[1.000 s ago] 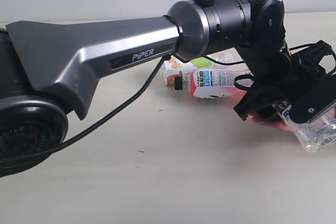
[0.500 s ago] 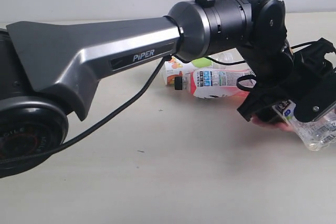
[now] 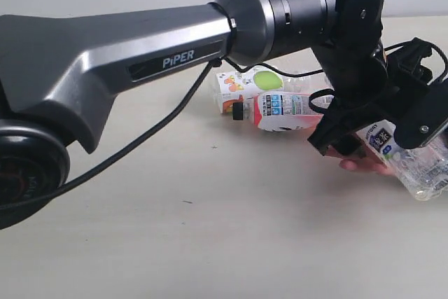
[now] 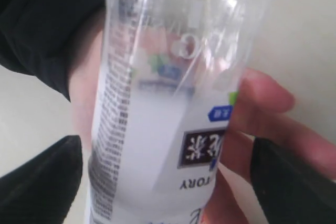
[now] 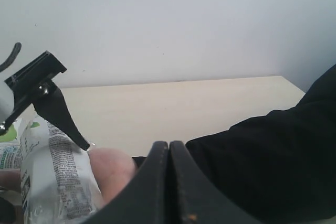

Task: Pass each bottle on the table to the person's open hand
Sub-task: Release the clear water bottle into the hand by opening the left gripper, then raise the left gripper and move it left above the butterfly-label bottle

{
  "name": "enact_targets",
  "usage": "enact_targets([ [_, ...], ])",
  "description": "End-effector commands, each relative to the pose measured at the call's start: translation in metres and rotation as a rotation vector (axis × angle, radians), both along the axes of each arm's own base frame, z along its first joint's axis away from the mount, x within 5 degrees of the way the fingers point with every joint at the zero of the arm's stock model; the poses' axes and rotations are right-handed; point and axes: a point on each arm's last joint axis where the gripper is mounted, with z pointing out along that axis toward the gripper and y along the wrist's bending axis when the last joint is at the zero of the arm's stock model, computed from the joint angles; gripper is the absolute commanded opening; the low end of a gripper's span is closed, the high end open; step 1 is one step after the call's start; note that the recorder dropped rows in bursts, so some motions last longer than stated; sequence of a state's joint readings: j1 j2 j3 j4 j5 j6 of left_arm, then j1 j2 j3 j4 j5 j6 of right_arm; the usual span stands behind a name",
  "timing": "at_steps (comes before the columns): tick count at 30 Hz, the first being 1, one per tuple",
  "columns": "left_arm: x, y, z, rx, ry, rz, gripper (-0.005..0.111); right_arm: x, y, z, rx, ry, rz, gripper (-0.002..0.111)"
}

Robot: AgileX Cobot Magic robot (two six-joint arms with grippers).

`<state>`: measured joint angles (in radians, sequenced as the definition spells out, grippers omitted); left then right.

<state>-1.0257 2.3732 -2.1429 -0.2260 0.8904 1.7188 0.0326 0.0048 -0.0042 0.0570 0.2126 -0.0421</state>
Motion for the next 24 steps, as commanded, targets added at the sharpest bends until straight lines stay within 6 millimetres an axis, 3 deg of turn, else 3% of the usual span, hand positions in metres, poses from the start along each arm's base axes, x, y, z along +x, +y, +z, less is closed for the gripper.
enact_targets([
  [1, -0.002, 0.003, 0.015, -0.003, -0.004, 0.01, 0.083, 0.0, -0.001, 0.0, -0.011, -0.012, -0.008, 0.0],
  [16, -0.008, 0.018, 0.052, -0.001, 0.024, 0.099, 0.082, 0.0, -0.001, 0.0, -0.014, -0.012, -0.008, 0.0],
  [24, 0.001, 0.035, 0.06, 0.111, -0.019, 0.307, 0.078, 0.0, -0.001, 0.0, -0.014, -0.012, -0.008, 0.0],
])
